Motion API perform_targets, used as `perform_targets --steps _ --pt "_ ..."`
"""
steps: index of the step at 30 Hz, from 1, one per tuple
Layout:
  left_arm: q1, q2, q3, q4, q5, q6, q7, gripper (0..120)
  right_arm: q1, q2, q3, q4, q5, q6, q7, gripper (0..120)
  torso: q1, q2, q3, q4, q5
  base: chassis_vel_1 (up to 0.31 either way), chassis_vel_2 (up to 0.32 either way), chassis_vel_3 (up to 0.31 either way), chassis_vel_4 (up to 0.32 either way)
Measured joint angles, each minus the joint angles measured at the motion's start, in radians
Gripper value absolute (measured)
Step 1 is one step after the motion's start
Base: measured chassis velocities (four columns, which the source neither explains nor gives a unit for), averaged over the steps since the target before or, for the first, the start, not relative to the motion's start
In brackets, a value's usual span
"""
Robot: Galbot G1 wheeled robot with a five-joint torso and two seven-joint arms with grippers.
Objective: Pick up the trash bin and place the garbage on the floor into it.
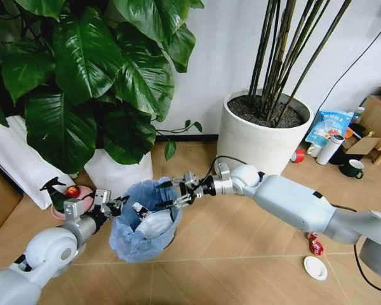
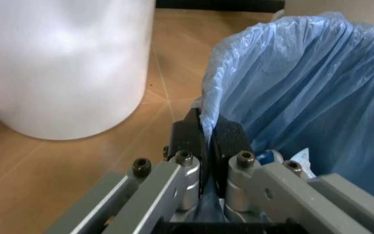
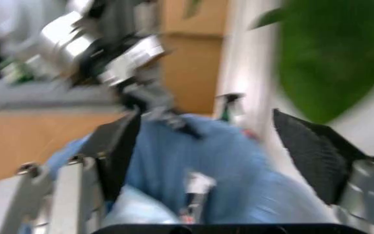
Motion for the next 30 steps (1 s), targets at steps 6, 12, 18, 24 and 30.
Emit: perform_targets --steps 6,12,18,24,30 --pt "0.015 -0.005 -0.048 0.003 -0.008 0.0 -0.001 0 -0.191 -0.058 0.203 0.023 0.032 -0.001 0.165 99 0.0 0.0 0.0 -0.0005 0.0001 0.0 0.0 0.0 0.0" --pt "0.029 -0.013 -0.075 0.007 -0.008 0.0 0.0 0 -0.38 -0.122 0.375 0.054 -0.008 0.003 0.282 100 0.0 0.0 0.0 -0.0003 0.0001 0.0 0.0 0.0 0.0" --pt "0.043 -0.027 -0.102 0.013 -0.003 -0.002 0.002 0 -0.662 -0.151 0.604 0.081 -0.107 0.017 0.423 100 0.0 0.0 0.0 -0.0003 0.0006 0.0 0.0 0.0 0.0" --pt "0.051 -0.026 -0.116 0.014 0.001 -0.004 0.005 0 -0.921 -0.118 0.857 0.1 -0.238 0.017 0.532 100 0.0 0.0 0.0 -0.0001 0.0005 0.0 0.0 0.0 0.0" --pt "0.057 -0.026 -0.121 0.007 0.003 -0.004 0.005 0 -1.166 -0.077 1.061 0.124 -0.35 -0.011 0.646 100 0.0 0.0 0.0 -0.0004 0.0 0.0 0.0 0.0 0.0"
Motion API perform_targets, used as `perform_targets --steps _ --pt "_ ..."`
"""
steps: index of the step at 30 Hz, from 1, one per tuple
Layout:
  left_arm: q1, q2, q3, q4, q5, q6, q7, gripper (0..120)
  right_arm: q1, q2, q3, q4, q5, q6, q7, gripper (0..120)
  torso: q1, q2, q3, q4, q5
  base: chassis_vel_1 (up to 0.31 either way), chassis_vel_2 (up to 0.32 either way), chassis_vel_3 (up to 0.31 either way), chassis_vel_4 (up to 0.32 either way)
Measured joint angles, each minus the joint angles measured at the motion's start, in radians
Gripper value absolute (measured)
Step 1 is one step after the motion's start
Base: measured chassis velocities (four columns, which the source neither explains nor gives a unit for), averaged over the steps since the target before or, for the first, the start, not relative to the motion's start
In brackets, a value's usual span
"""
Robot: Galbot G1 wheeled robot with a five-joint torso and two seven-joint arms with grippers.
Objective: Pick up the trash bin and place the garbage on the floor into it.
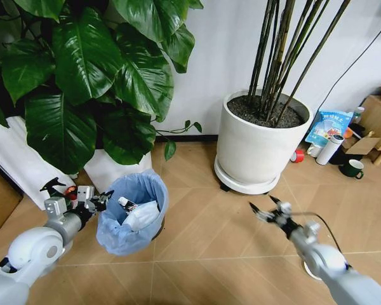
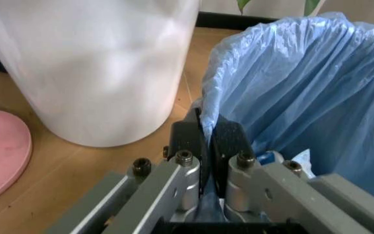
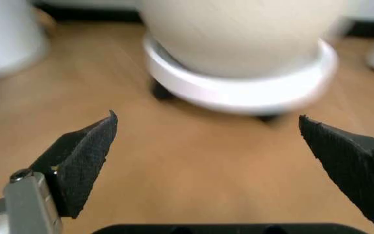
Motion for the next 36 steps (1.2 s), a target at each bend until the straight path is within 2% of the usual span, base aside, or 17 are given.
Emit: perform_targets --steps 5,13,36 --pt "0.0 0.0 0.003 -0.005 0.003 0.0 0.0 0 -0.109 0.04 0.087 -0.011 -0.074 -0.008 0.046 100 0.0 0.0 0.0 0.0 -0.0001 0.0 0.0 0.0 0.0" --pt "0.007 0.004 -0.002 -0.016 0.002 0.0 -0.002 0 -0.179 0.085 0.14 -0.056 -0.094 -0.029 0.096 100 0.0 0.0 0.0 0.0002 0.0002 0.0 0.0 0.0 0.0" --pt "0.029 0.004 -0.018 -0.032 0.003 0.0 -0.005 0 -0.164 0.111 0.135 -0.181 -0.016 -0.085 0.131 86 0.0 0.0 0.0 0.0001 0.0 0.0 0.0 0.0 0.0"
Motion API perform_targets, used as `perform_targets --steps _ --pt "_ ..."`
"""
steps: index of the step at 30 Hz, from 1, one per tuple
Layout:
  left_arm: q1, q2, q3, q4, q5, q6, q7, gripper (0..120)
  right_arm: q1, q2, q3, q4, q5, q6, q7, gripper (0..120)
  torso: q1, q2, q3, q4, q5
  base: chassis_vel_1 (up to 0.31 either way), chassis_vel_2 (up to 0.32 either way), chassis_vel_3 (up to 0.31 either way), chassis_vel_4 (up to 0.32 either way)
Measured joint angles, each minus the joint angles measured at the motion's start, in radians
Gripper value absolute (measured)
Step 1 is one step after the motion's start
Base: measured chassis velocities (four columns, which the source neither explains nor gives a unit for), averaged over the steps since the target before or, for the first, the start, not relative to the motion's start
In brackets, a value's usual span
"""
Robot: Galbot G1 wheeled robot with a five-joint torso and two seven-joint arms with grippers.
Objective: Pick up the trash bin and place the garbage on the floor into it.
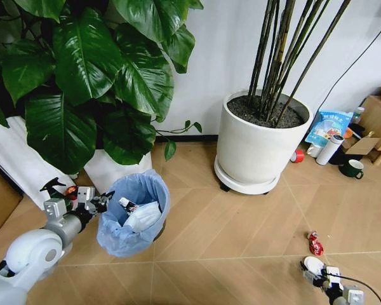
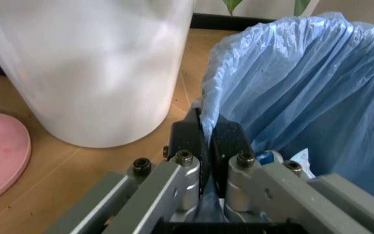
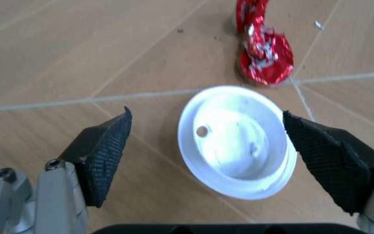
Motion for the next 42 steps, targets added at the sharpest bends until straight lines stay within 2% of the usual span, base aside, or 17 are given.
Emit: perform_targets --steps 8,11,14,16,18,20,21,25,26,30,42 --pt "0.005 0.002 -0.002 -0.005 0.0 0.001 -0.004 0 0.032 0.006 -0.024 -0.043 0.011 0.001 -0.012 82 0.0 0.0 0.0 0.0001 0.0 0.0 0.0 0.0 0.0" --pt "0.007 0.002 -0.003 -0.007 0.0 0.002 -0.005 0 0.049 0.008 -0.037 -0.06 0.013 0.0 -0.014 67 0.0 0.0 0.0 0.0001 0.0 0.0 0.0 0.0 0.0" --pt "0.008 0.002 -0.004 -0.007 0.0 0.002 -0.006 0 0.057 0.009 -0.042 -0.074 0.013 0.0 -0.018 61 0.0 0.0 0.0 0.0001 0.0 0.0 0.0 0.0 0.0" --pt "0.009 0.002 -0.005 -0.007 0.0 0.002 -0.006 0 0.064 0.009 -0.047 -0.087 0.016 0.0 -0.022 49 0.0 0.0 0.0 0.0001 0.0 0.0 0.0 0.0 0.0" --pt "0.009 0.002 -0.006 -0.007 0.0 0.002 -0.006 0 0.065 0.009 -0.048 -0.089 0.017 0.0 -0.022 45 0.0 0.0 0.0 0.0001 0.0 0.0 0.0 0.0 0.0" --pt "0.007 0.002 -0.008 -0.005 -0.002 0.003 -0.007 0 0.07 0.004 -0.051 -0.096 0.022 -0.001 -0.026 35 0.0 0.0 0.0 0.0 -0.0001 0.0 0.0 0.0 0.0" --pt "0.007 0.002 -0.008 -0.005 -0.002 0.003 -0.007 0 0.07 0.004 -0.051 -0.096 0.022 -0.001 -0.026 35 0.0 0.0 0.0 0.0 -0.0001 0.0 0.0 0.0 0.0" --pt "-0.001 0.002 -0.007 0.0 -0.004 0.003 -0.008 0 0.076 0.001 -0.056 -0.106 0.025 -0.001 -0.029 15 0.0 0.0 0.0 0.0001 0.0 0.0 0.0 0.0 0.0" --pt "-0.001 0.002 -0.007 0.0 -0.004 0.003 -0.008 0 0.076 0.001 -0.056 -0.106 0.025 -0.001 -0.029 15 0.0 0.0 0.0 0.0001 0.0 0.0 0.0 0.0 0.0" --pt "-0.007 0.002 -0.002 0.005 -0.005 0.003 -0.009 0 0.08 0.002 -0.061 -0.117 0.024 -0.001 -0.032 0 0.0 0.0 0.0 0.0001 -0.0001 0.0 0.0 0.0 0.0" --pt "-0.029 0.0 0.016 0.019 -0.007 0.003 -0.009 0 0.074 -0.014 -0.062 -0.082 0.05 0.0 -0.036 0 0.0 0.0 0.0 0.0001 0.0003 0.0 0.0 0.0 0.0"
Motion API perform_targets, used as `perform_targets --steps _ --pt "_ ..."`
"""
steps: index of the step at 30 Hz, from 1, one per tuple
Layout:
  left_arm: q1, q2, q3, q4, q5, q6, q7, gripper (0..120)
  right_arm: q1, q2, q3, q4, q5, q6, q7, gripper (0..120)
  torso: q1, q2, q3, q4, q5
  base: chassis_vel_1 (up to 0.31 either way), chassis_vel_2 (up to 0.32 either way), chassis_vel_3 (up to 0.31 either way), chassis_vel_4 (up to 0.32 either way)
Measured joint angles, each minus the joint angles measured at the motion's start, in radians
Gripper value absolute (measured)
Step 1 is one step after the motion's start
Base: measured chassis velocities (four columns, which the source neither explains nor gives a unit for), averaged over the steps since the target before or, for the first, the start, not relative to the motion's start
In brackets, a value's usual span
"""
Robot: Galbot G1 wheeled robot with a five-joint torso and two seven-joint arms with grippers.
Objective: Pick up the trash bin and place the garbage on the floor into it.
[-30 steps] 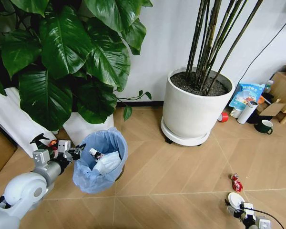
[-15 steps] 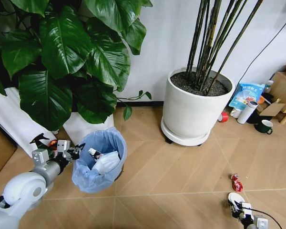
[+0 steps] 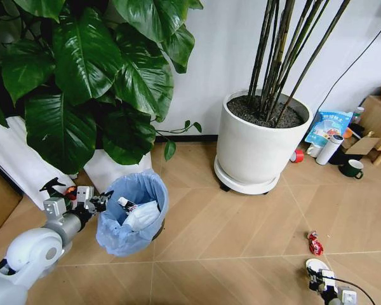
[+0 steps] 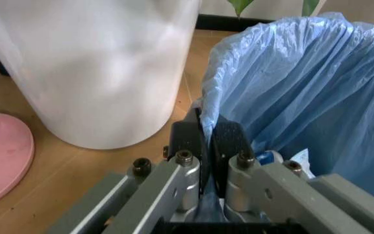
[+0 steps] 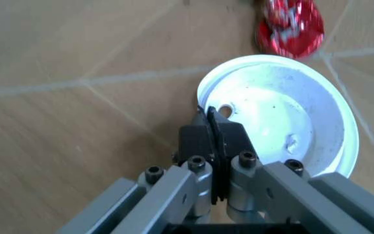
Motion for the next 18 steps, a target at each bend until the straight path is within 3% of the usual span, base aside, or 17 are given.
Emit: perform_targets --steps 5,10,13,18 --pt "-0.007 0.0 0.007 0.006 -0.001 0.0 0.0 0 -0.013 -0.007 0.003 0.035 0.003 0.003 -0.003 0 0.0 0.0 0.0 0.0 -0.0001 0.0 0.0 0.0 0.0" --pt "-0.013 0.004 0.03 0.011 -0.001 0.0 0.001 0 0.011 -0.024 -0.003 0.072 -0.041 0.121 -0.162 0 0.0 0.0 0.0 -0.0006 -0.0004 0.0 0.0 0.0 0.0" --pt "-0.015 0.008 0.05 0.011 0.0 -0.001 -0.001 0 0.059 -0.041 -0.043 0.114 -0.037 0.184 -0.261 0 0.0 0.0 0.0 -0.0001 -0.0003 0.0 0.0 0.0 0.0" --pt "-0.037 0.016 0.1 0.008 0.004 -0.003 -0.009 0 0.21 -0.078 -0.217 0.195 0.049 0.253 -0.405 0 0.0 0.0 0.0 0.0002 0.0001 0.0 0.0 0.0 0.0"
